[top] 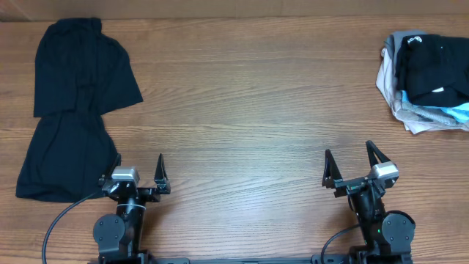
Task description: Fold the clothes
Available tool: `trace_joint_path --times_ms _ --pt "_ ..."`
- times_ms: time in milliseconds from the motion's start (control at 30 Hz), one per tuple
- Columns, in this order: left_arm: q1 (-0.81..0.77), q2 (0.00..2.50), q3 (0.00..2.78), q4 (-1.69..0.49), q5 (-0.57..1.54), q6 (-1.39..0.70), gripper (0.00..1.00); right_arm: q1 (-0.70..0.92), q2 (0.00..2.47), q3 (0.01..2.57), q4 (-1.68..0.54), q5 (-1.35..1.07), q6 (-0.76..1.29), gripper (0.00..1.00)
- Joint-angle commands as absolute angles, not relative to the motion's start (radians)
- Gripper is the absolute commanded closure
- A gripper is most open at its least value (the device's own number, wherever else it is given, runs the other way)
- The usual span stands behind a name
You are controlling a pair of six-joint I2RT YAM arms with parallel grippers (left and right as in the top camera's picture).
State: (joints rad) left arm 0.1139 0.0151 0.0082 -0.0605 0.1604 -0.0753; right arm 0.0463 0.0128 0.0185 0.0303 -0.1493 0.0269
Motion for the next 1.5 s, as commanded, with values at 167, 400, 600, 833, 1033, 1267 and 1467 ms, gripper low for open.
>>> trace_joint_path --times_ms 167,400,600,833,1033,1267,1467 --pt "0.118 0.006 0.005 -0.063 0.149 -0.064 0.0 0.044 0.006 0.008 0.036 -0.15 0.034 0.0" --pt "0.118 0.006 0.005 -0.063 0.149 -0.064 0.0 0.044 0.006 0.008 0.036 -0.15 0.034 0.0" --pt "0.118 0.006 0.005 -0.063 0.146 -0.064 0.0 0.044 0.006 0.008 0.036 -0.15 0.034 0.0" --pt "0.118 0.006 0.005 -0.063 0.147 -0.064 0.0 0.044 0.006 0.008 0.037 -0.15 0.034 0.0" --pt "0.118 0.006 0.011 -0.064 0.15 -0.068 0.0 0.044 0.006 0.009 0.038 -0.15 0.034 0.0" --pt "0.118 0.006 0.088 -0.113 0.15 -0.078 0.0 0.044 0.006 0.017 0.052 -0.15 0.034 0.0" --pt "0.118 0.006 0.156 -0.191 0.146 -0.074 0.0 0.044 0.006 0.047 0.052 -0.15 0.034 0.0"
